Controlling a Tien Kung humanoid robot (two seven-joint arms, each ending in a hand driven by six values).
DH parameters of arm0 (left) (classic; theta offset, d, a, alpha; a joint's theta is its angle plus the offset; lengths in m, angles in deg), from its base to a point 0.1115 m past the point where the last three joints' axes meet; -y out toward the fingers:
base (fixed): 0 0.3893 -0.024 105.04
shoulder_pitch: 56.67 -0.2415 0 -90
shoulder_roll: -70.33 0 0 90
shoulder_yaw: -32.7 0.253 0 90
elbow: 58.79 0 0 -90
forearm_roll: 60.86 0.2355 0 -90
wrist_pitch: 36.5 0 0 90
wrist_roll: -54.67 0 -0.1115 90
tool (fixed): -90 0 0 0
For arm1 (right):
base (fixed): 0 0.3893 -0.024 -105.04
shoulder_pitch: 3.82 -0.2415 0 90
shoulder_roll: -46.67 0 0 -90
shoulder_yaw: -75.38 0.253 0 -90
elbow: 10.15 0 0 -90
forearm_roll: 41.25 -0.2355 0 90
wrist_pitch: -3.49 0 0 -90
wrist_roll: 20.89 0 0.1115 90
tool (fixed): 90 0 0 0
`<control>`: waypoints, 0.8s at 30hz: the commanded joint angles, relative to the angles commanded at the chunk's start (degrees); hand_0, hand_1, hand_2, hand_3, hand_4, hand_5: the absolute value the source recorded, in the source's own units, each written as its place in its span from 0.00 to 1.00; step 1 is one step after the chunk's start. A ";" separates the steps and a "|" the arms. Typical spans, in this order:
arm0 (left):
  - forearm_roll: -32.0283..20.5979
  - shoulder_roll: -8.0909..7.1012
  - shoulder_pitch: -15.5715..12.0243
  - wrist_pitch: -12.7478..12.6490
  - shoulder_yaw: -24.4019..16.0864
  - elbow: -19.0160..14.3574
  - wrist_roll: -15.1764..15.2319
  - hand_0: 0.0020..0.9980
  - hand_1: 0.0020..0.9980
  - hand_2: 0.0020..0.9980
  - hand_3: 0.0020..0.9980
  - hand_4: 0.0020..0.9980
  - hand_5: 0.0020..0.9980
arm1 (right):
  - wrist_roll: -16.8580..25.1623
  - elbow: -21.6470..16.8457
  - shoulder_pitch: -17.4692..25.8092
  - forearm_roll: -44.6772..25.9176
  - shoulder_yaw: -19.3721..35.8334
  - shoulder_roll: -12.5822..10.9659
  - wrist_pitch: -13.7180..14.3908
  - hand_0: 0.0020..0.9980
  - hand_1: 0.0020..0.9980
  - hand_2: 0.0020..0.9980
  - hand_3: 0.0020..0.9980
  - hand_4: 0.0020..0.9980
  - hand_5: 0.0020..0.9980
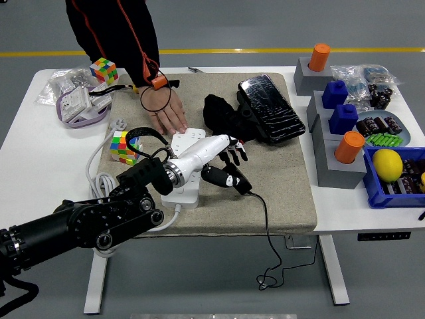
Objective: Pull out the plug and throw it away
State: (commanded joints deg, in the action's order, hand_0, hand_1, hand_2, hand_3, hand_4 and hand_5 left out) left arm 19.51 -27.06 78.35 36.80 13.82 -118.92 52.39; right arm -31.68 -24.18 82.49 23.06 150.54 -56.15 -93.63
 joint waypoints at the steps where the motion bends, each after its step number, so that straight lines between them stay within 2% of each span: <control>1: 0.26 -0.04 -0.01 0.03 -0.17 0.01 -0.04 0.78 0.83 0.79 0.83 0.99 0.12 | 0.00 -0.01 0.00 -0.05 -0.04 0.00 -0.01 0.68 0.72 0.74 0.71 1.00 0.50; 6: 2.10 -0.45 -0.16 0.91 -1.25 -0.23 -0.75 0.78 0.83 0.79 0.83 0.99 0.12 | 0.01 -0.01 0.02 -0.01 0.05 0.03 -0.01 0.68 0.72 0.74 0.71 1.00 0.50; 7: 2.50 -0.58 -0.34 0.91 -1.78 -0.44 -0.75 0.87 0.93 0.94 0.94 1.00 0.22 | 0.00 -0.01 0.02 0.02 0.08 0.03 -0.01 0.68 0.72 0.74 0.70 1.00 0.50; 12: 3.72 -1.60 -2.40 0.71 -6.41 -2.91 -0.67 0.87 0.93 0.94 0.94 1.00 0.22 | 0.01 -0.07 0.10 0.13 0.31 0.08 -0.01 0.68 0.72 0.74 0.70 1.00 0.50; 13: 4.09 -2.12 -3.22 0.74 -7.94 -4.16 -0.86 0.88 0.95 0.97 0.96 1.00 0.32 | 0.02 -0.10 0.15 0.20 0.44 0.09 0.00 0.68 0.72 0.74 0.70 1.00 0.50; 18: 5.30 -5.35 -7.24 0.52 -14.08 -11.23 -1.97 0.88 0.95 0.97 0.96 1.00 0.32 | -0.04 0.01 0.37 0.81 1.09 0.07 -0.09 0.68 0.72 0.74 0.70 1.00 0.50; 19: 5.34 -6.35 -8.48 0.38 -15.59 -13.25 -2.18 0.87 0.92 0.91 0.95 1.00 0.27 | -0.05 0.00 0.38 0.93 1.23 0.07 -0.10 0.68 0.72 0.74 0.70 1.00 0.50; 22: 5.34 -8.81 -11.37 0.36 -18.34 -17.92 -2.83 0.87 0.92 0.91 0.95 1.00 0.27 | -0.02 -0.05 0.46 1.06 1.60 0.12 -0.11 0.68 0.72 0.74 0.70 1.00 0.50; 24: 5.45 -11.29 -14.06 0.46 -20.29 -21.53 -3.69 0.87 0.92 0.91 0.95 1.00 0.27 | 0.00 -0.14 0.47 1.10 1.85 0.14 -0.10 0.68 0.72 0.74 0.70 1.00 0.50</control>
State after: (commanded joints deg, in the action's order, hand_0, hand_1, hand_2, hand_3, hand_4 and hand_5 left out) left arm 24.96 -38.35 64.29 37.26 -6.47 -140.45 48.70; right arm -31.68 -24.33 82.96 24.16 152.39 -56.02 -93.73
